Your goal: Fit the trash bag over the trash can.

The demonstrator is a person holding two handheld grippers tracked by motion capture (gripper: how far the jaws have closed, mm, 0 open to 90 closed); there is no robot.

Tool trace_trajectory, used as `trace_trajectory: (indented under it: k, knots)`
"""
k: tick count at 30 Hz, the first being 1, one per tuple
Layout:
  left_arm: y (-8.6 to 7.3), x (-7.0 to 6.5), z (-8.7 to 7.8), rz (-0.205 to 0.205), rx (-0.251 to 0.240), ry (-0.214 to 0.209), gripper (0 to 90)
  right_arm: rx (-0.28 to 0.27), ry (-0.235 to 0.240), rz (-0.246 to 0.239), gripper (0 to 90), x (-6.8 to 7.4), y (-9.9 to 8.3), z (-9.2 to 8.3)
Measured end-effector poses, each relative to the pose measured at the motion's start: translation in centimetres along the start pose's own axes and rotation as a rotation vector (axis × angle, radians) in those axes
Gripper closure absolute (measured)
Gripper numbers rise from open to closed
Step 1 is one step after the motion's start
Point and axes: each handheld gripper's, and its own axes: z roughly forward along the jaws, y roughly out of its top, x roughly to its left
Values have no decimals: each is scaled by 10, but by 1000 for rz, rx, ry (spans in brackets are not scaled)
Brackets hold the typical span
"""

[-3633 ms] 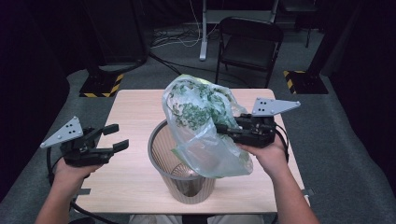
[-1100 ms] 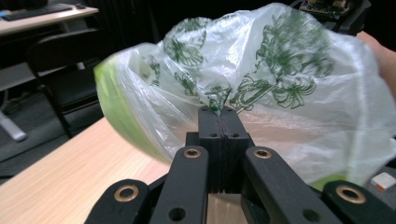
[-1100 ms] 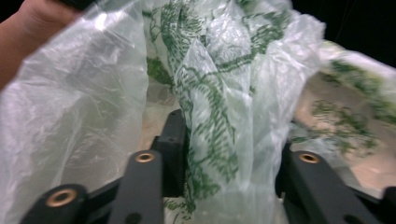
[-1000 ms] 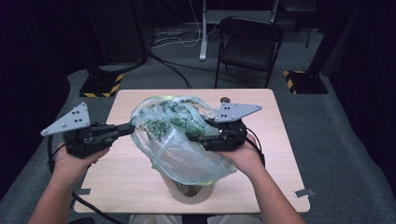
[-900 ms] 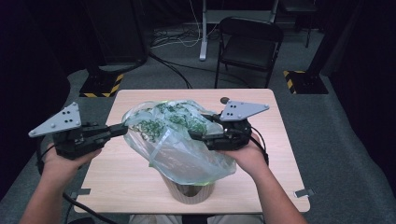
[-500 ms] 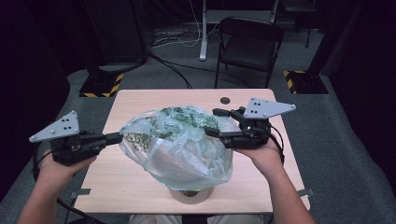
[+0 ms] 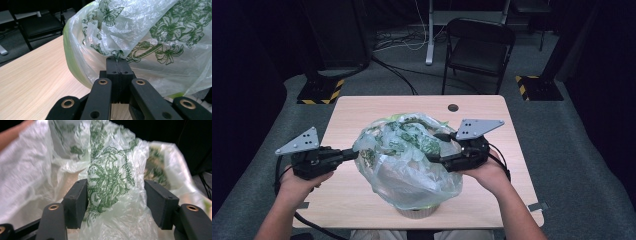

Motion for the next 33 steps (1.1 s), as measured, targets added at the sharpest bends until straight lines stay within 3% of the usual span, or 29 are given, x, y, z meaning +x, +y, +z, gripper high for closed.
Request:
trace_trajectory:
  k: [4, 7, 9, 10, 11, 16, 17, 18, 22, 25, 27, 28, 29, 33]
  knots:
    - [-3, 2, 4, -4, 8, -2, 894, 19, -4, -17, 351, 2, -3, 0]
    - [-5, 3, 3, -9, 10, 6, 894, -29, -3, -37, 324, 5, 1, -10]
    - [-5, 4, 2, -13, 9, 11, 894, -113, 23, -50, 305, 6, 6, -25]
    - [-5, 5, 1, -14, 8, 14, 894, -113, 23, -50, 305, 6, 6, -25]
    - [-5, 5, 1, -14, 7, 15, 894, -151, 25, -49, 303, 4, 9, -34]
    - [-6, 6, -2, -11, 13, 31, 894, -173, 0, -38, 317, -1, 7, -46]
    - [-7, 7, -3, -12, 16, 36, 894, -169, -44, -27, 353, -6, 3, -49]
    - [-7, 8, -3, -14, 18, 39, 894, -169, -44, -27, 353, -6, 3, -49]
    - [-9, 12, -3, -28, 10, 46, 894, -131, -150, 50, 437, -22, -10, -48]
    - [-8, 14, -1, -31, 5, 43, 892, -123, -162, 111, 487, -35, -20, -40]
    - [-7, 14, 1, -31, 1, 37, 891, -117, -161, 117, 504, -36, -21, -38]
    - [-7, 14, 2, -29, 0, 33, 890, -111, -164, 123, 536, -37, -22, -36]
    - [-7, 13, 3, -29, -1, 29, 888, -100, -160, 122, 634, -39, -23, -33]
    - [-10, 12, 6, -29, 1, 20, 881, -90, -152, 126, 728, -40, -24, -31]
